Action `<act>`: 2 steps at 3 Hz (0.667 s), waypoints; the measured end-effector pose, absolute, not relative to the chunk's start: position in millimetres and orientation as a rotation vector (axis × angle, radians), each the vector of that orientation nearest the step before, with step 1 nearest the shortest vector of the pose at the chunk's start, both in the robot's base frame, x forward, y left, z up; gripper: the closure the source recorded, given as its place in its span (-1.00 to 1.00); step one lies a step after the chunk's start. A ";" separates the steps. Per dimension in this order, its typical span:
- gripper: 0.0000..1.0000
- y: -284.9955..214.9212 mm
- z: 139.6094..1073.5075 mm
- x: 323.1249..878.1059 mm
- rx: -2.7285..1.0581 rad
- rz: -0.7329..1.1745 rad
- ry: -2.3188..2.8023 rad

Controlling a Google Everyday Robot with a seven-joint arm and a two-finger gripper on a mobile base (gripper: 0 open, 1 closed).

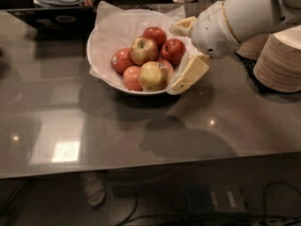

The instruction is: Pick apple from white bowl

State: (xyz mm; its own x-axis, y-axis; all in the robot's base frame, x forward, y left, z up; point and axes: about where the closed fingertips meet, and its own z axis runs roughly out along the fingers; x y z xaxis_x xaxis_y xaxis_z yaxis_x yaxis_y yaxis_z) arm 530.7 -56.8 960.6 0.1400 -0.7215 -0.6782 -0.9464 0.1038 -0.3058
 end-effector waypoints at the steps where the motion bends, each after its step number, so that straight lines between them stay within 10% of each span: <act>1: -0.60 -40.0 953.8 532.8 -1.671 0.475 1.581; 2: -0.54 -33.3 948.5 534.2 -1.669 0.517 1.566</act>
Offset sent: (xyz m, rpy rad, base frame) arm 0.0075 0.0270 -0.0203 0.1174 0.0666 0.0899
